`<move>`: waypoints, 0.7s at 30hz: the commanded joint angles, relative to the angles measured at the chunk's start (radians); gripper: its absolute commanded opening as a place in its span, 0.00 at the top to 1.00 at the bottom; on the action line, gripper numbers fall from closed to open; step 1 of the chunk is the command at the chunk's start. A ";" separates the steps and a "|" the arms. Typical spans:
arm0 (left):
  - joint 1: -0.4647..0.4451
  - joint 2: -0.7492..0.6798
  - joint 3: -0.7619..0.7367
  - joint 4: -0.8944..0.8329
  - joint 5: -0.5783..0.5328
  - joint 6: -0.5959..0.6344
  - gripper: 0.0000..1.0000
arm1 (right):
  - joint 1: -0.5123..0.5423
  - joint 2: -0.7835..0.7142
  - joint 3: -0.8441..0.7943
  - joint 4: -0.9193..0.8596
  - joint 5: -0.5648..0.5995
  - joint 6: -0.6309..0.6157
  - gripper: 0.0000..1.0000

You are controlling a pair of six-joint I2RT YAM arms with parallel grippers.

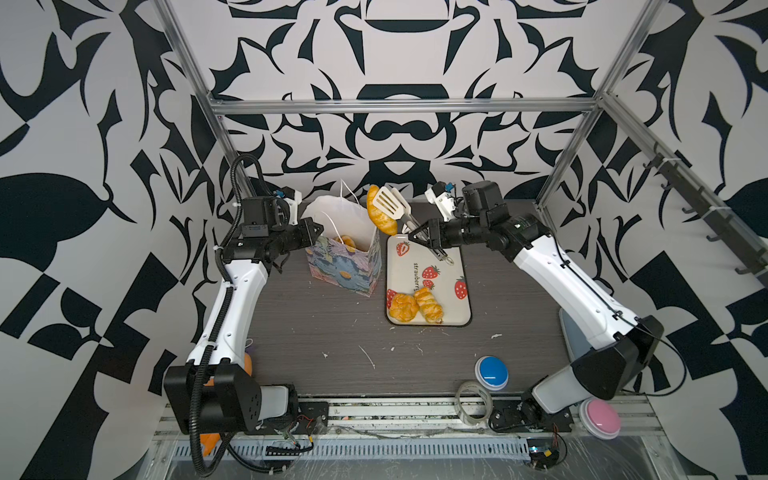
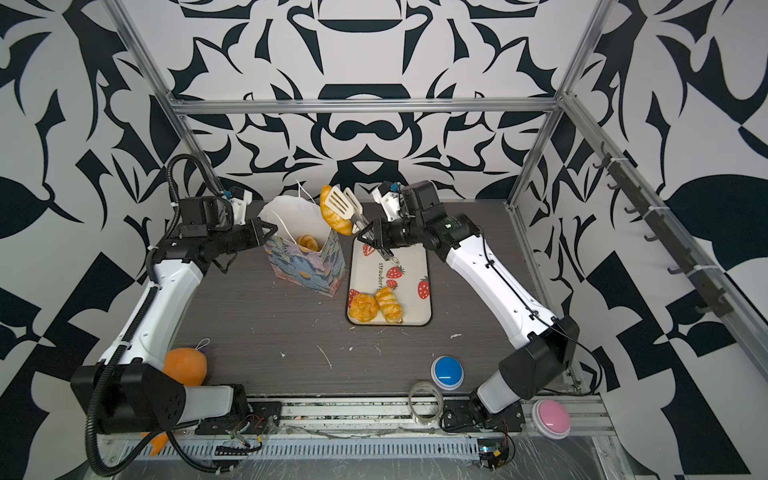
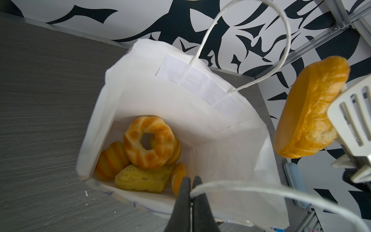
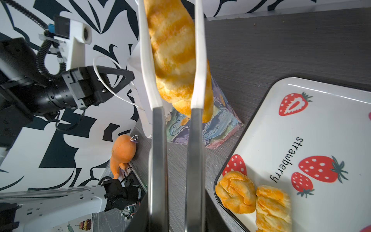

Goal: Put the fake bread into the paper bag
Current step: 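Carry the long roll in the tongs over the bag opening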

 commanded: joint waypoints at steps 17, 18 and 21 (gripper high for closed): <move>-0.004 -0.005 -0.018 -0.001 0.017 -0.002 0.98 | 0.119 0.111 0.188 0.142 -0.076 0.009 0.66; -0.004 -0.005 -0.018 0.000 0.018 -0.003 0.98 | 0.119 0.117 0.189 0.143 -0.074 0.011 0.66; -0.004 -0.007 -0.018 -0.001 0.016 -0.002 0.98 | 0.119 0.133 0.188 0.142 -0.064 0.010 0.66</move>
